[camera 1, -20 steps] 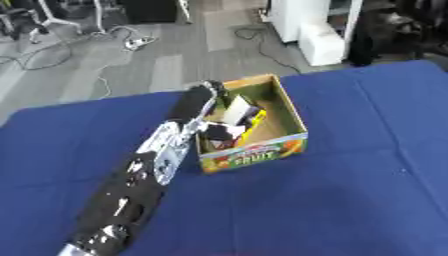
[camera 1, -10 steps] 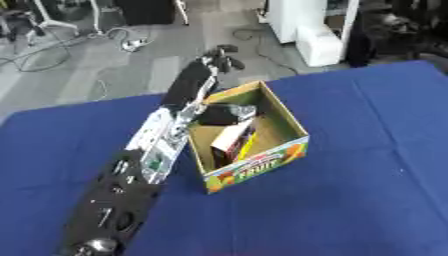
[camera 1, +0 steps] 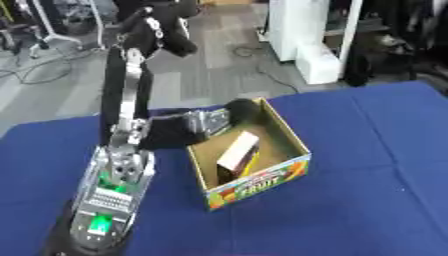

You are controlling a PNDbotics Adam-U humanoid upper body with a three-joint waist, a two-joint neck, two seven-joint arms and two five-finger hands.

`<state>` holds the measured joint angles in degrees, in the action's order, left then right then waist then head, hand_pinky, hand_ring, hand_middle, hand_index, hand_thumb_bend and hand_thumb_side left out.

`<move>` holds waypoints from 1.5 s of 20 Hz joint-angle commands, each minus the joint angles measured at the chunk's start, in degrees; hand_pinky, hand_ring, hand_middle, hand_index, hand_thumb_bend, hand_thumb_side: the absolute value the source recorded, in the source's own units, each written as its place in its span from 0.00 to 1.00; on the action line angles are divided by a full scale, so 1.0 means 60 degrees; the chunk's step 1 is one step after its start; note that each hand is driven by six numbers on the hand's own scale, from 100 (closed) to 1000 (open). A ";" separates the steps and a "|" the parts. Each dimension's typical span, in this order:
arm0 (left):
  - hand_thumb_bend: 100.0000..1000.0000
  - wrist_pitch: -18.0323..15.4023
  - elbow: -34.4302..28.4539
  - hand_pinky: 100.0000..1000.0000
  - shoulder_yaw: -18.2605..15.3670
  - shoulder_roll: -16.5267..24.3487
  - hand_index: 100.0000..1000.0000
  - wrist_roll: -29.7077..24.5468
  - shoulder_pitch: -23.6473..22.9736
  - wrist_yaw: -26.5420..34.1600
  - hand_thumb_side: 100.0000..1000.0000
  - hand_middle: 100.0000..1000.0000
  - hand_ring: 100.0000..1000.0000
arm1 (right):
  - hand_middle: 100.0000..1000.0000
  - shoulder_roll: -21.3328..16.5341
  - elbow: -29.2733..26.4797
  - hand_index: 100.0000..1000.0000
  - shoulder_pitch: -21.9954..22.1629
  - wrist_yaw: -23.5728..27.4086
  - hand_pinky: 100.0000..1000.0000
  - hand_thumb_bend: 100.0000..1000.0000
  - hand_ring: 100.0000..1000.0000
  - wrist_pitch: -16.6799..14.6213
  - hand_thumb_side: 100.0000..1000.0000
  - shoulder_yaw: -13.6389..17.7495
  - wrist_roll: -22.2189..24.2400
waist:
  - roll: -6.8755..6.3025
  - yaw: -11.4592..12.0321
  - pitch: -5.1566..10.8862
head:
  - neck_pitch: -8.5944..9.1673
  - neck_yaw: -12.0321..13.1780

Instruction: Pick up objects on the table and place them in the box.

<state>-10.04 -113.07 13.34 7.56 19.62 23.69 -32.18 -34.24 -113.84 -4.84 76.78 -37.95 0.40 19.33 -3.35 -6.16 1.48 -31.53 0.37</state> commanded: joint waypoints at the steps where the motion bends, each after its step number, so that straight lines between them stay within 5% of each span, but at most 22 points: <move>1: 0.66 -0.0303 -0.0251 0.44 0.0009 -0.0050 0.78 -0.0048 -0.0024 0.0064 0.49 0.68 0.50 | 0.46 -0.0065 -0.0125 0.63 0.0023 -0.0014 0.21 0.00 0.38 -0.0166 1.00 0.0132 0.0202 | 0.0119 0.0086 0.0029 | 0.0583 0.0139; 13: 0.65 -0.0772 -0.0253 0.45 0.0322 -0.0102 0.78 -0.0109 -0.0047 0.0468 0.48 0.69 0.50 | 0.46 -0.0025 -0.0125 0.63 0.0098 0.0377 0.21 0.00 0.37 -0.0539 1.00 0.0142 0.0612 | 0.0148 0.0264 0.0036 | 0.1401 0.0617; 22: 0.64 -0.0564 -0.0253 0.44 0.0329 -0.0081 0.78 -0.0310 -0.0091 0.0532 0.50 0.69 0.50 | 0.46 -0.0016 -0.0125 0.62 0.0090 0.0389 0.21 0.00 0.37 -0.0627 1.00 0.0135 0.0687 | 0.0163 0.0255 0.0045 | 0.1965 0.0431; 30: 0.64 -0.0507 -0.0253 0.44 0.0365 -0.0046 0.78 -0.0443 -0.0119 0.0583 0.50 0.69 0.50 | 0.44 -0.0016 -0.0125 0.61 0.0059 0.0500 0.20 0.00 0.34 -0.0767 1.00 0.0155 0.0651 | 0.0170 0.0227 0.0052 | 0.2103 0.0022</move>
<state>-13.05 -113.60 15.44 6.56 17.19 22.64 -29.34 -33.72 -113.84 -3.87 79.60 -41.26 0.71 22.20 -2.68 -4.81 1.36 -19.62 1.42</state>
